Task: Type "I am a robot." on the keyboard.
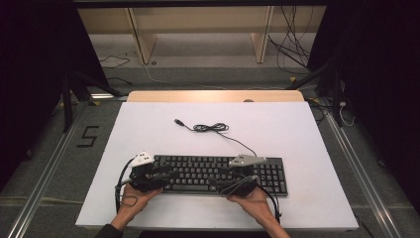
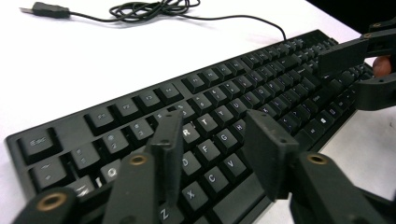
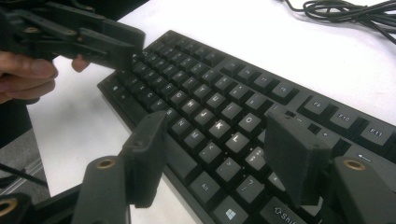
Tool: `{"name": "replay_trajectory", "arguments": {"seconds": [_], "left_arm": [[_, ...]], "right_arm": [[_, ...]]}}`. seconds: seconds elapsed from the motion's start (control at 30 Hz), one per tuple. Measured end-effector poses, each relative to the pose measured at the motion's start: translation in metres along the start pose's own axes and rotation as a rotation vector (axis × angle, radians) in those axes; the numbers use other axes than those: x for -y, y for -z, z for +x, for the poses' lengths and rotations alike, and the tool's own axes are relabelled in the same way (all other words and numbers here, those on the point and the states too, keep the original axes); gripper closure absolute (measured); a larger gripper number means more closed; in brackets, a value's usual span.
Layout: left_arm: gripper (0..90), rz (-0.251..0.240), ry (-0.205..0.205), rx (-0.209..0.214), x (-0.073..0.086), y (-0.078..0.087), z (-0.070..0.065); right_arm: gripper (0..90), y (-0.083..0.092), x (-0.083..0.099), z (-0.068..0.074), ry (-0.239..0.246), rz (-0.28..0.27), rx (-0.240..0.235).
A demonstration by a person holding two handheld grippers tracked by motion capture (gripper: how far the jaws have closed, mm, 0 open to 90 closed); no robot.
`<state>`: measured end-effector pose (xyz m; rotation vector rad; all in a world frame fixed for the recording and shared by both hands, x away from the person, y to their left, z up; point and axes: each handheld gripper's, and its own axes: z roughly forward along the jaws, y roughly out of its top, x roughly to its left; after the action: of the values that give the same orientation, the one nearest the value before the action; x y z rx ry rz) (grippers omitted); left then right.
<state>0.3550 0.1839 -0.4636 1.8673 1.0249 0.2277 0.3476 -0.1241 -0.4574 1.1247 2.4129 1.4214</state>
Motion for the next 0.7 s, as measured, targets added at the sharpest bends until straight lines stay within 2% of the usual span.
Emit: {"name": "replay_trajectory", "arguments": {"seconds": [0.17,0.43,0.7], "left_arm": [[67.4,0.021,-0.010,0.017,-0.005,-0.008,-0.002],[82.0,0.051,-0.044,0.014,-0.014,-0.027,-0.008],[88.9,0.084,-0.045,-0.001,-0.019,-0.043,-0.009]], "right_arm": [[40.0,0.001,0.002,0.001,0.003,0.000,-0.002],[39.1,0.005,0.005,0.002,0.007,-0.002,-0.005],[36.7,0.008,0.007,0.004,0.019,-0.006,-0.003]]}}
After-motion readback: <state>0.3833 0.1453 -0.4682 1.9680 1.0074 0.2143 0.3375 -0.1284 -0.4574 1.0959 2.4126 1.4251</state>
